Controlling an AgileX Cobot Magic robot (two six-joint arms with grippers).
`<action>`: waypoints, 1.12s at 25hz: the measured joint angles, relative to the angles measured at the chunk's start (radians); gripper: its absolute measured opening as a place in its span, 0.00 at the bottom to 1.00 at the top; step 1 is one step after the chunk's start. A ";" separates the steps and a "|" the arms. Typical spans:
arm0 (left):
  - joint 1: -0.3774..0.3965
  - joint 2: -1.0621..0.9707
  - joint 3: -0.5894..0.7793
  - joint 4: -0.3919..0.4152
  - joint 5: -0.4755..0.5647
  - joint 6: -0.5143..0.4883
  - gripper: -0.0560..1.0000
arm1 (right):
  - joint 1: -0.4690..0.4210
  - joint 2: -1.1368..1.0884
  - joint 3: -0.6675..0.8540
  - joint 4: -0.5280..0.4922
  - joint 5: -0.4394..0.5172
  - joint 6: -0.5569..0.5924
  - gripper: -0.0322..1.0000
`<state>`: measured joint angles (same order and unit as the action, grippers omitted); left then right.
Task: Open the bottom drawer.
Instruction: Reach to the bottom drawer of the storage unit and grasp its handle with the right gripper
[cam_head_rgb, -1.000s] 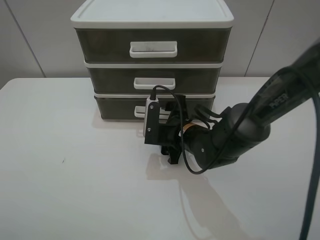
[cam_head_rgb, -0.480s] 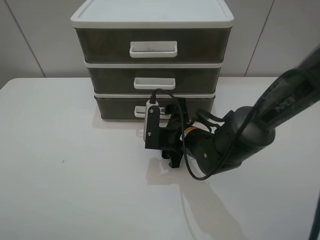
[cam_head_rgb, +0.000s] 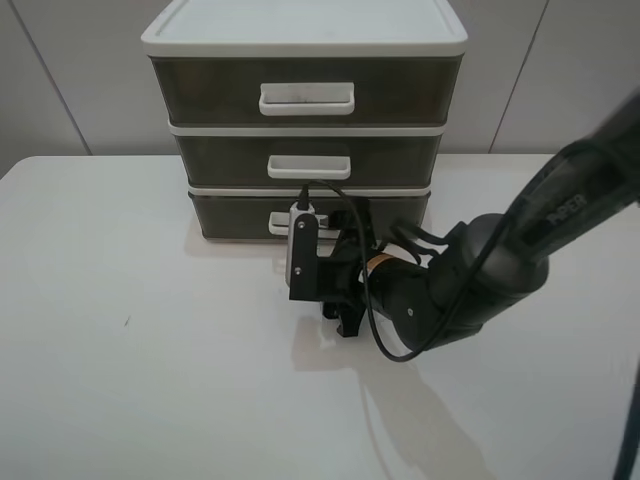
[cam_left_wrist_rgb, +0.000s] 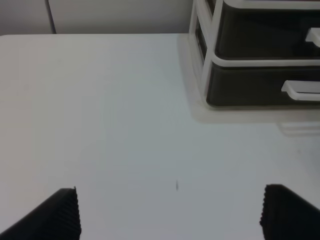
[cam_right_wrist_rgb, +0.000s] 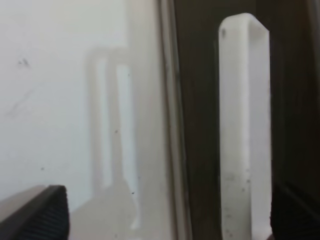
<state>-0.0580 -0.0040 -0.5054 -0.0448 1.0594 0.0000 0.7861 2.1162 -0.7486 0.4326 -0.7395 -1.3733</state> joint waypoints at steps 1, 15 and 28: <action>0.000 0.000 0.000 0.000 0.000 0.000 0.76 | 0.000 0.003 -0.001 -0.002 -0.008 0.000 0.80; 0.000 0.000 0.000 0.000 0.000 0.000 0.76 | 0.000 0.025 -0.019 -0.003 -0.022 0.000 0.63; 0.000 0.000 0.000 0.000 0.000 0.000 0.76 | 0.000 0.022 -0.027 0.014 -0.090 -0.041 0.14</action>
<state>-0.0580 -0.0040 -0.5054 -0.0448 1.0594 0.0000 0.7861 2.1379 -0.7753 0.4470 -0.8299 -1.4145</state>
